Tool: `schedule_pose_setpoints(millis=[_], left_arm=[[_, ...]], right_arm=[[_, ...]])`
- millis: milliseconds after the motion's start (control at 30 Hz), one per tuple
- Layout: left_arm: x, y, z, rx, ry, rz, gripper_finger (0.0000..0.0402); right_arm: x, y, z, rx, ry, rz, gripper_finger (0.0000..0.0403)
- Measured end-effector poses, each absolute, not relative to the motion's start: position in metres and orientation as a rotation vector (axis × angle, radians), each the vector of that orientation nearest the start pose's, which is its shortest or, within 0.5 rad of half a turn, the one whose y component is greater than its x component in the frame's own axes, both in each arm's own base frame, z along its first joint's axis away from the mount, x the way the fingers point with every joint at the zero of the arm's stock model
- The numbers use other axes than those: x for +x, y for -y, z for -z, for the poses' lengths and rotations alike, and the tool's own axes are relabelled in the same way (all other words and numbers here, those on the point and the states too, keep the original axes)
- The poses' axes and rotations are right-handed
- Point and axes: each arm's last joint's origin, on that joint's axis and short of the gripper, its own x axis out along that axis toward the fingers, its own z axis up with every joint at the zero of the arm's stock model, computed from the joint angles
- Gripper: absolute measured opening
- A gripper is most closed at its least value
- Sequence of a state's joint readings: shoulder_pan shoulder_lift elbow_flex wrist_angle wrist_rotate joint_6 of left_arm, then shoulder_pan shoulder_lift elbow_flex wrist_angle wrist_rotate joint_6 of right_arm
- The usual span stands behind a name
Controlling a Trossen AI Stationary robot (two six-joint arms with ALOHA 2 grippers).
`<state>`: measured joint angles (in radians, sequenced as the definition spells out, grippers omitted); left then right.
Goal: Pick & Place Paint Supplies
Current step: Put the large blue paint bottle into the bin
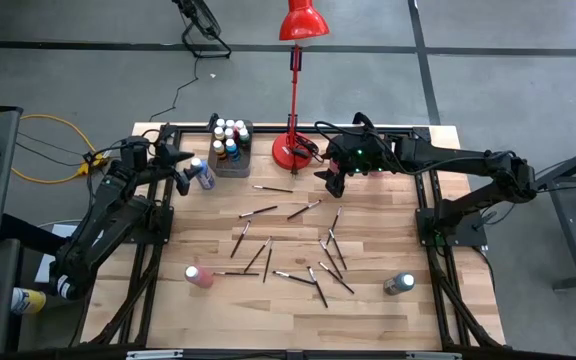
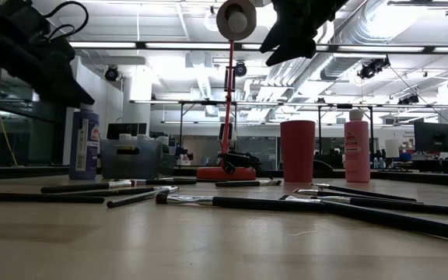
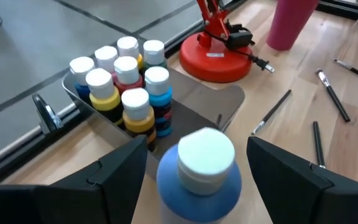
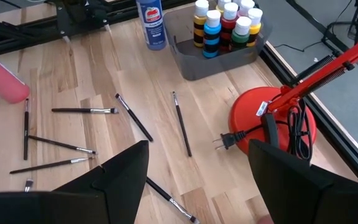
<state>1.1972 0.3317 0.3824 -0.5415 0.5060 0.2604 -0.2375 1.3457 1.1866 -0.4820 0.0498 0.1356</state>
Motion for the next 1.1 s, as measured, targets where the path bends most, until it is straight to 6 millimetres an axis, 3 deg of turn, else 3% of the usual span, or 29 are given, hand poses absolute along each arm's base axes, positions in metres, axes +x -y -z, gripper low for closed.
schedule_pose_setpoints(millis=[200, 467, 800, 1100], left_arm=[[0.048, -0.084, -0.218, -0.104, -0.418, -0.621, 0.0255], [0.052, -0.091, -0.214, -0.132, -0.452, -0.571, 0.0178], [0.055, -0.097, -0.212, -0.15, -0.456, -0.54, 0.0119], [0.056, -0.094, -0.216, -0.229, -0.413, -0.496, 0.0115]], right_arm=[[0.281, 0.07, -0.323, 0.187, -0.621, 0.323, 0.0268], [0.281, 0.07, -0.323, 0.187, -0.621, 0.323, 0.0268], [0.281, 0.07, -0.323, 0.19, -0.621, 0.324, 0.0268], [0.281, 0.07, -0.323, 0.191, -0.621, 0.324, 0.0268]])
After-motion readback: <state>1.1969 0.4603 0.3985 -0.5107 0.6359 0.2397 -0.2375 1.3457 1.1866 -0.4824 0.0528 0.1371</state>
